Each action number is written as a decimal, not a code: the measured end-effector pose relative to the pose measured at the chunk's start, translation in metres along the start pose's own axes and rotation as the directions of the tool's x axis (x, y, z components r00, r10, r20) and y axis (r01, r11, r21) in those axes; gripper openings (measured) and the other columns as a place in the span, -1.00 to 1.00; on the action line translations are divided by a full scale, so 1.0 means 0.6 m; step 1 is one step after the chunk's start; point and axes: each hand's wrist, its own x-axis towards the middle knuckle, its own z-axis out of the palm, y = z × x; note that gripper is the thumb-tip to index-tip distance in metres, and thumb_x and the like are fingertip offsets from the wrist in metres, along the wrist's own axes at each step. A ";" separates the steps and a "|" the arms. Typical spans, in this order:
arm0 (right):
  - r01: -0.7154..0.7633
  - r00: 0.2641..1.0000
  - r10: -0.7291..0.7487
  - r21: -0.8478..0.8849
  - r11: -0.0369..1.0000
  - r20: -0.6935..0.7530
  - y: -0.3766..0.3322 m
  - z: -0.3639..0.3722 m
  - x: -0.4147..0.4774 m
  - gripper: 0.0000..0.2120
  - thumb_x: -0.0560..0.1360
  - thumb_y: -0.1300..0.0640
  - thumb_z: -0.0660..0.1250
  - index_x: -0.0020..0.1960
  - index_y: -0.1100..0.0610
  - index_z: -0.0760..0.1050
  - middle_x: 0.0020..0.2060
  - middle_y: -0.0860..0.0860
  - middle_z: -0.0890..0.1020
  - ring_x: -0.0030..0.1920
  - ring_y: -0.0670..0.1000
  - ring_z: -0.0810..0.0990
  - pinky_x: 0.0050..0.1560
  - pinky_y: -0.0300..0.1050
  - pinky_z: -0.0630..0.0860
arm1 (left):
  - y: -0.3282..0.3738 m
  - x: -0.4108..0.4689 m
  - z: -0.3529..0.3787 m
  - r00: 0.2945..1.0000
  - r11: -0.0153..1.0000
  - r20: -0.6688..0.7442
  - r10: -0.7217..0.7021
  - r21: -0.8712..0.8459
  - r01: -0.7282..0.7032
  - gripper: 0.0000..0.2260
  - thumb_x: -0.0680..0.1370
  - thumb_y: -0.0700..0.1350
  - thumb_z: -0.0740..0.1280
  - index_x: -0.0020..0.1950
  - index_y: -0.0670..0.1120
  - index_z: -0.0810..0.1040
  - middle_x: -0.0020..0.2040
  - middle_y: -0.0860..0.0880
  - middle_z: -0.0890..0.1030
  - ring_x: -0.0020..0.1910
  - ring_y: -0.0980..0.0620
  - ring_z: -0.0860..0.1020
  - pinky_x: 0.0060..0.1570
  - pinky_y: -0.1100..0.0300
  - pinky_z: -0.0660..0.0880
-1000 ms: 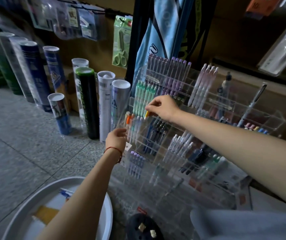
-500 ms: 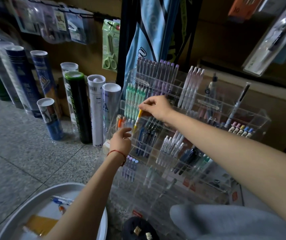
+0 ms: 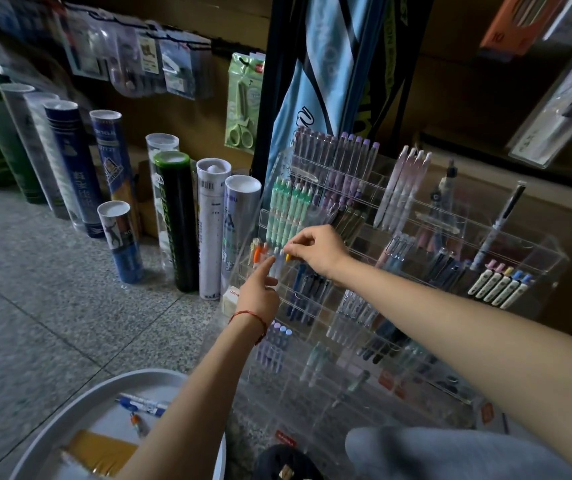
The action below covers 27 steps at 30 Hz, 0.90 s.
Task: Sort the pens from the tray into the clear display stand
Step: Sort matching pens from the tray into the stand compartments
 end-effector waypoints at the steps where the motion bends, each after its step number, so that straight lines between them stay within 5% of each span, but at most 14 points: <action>1: -0.006 1.000 0.006 -0.007 1.000 -0.001 0.000 0.004 0.000 -0.85 0.44 0.18 0.42 -0.06 0.25 0.62 -0.11 0.13 0.67 -0.10 -0.01 0.58 0.08 -0.04 0.55 | 0.001 0.000 0.000 1.000 1.000 0.007 -0.002 0.006 0.002 -0.41 0.52 -0.44 0.03 0.48 0.01 0.20 0.20 -0.14 0.50 -0.05 -0.02 0.51 -0.31 0.33 0.40; 10: -0.047 0.999 0.047 -0.076 0.996 0.001 0.005 0.031 -0.012 -0.85 0.45 0.17 0.41 -0.06 0.26 0.61 -0.10 0.13 0.67 -0.11 0.01 0.57 -0.08 -0.21 0.46 | -0.004 0.007 -0.005 1.000 0.999 0.019 -0.001 0.041 0.000 -0.42 0.53 -0.42 0.05 0.47 0.03 0.22 0.21 -0.12 0.49 -0.21 0.13 0.48 -0.36 0.41 0.38; 16: -0.058 0.998 0.053 -0.131 0.990 -0.040 -0.006 0.037 -0.006 -0.86 0.48 0.18 0.37 -0.06 0.26 0.59 -0.08 0.12 0.65 -0.13 -0.02 0.52 -0.09 -0.20 0.45 | 0.009 0.016 -0.007 1.000 0.998 0.027 -0.008 0.058 0.006 -0.44 0.54 -0.40 0.04 0.47 0.04 0.22 0.21 -0.11 0.49 -0.32 0.18 0.42 -0.56 0.52 0.32; 27: -0.016 1.000 0.015 -0.053 0.998 -0.019 -0.005 0.008 -0.004 -0.85 0.44 0.16 0.42 -0.10 0.26 0.64 -0.15 0.15 0.68 -0.11 0.05 0.62 0.05 -0.01 0.56 | 0.010 0.011 -0.005 0.998 0.998 0.049 -0.038 0.049 0.036 -0.45 0.54 -0.40 0.04 0.49 -0.01 0.19 0.26 -0.19 0.47 -0.20 0.05 0.50 -0.33 0.29 0.41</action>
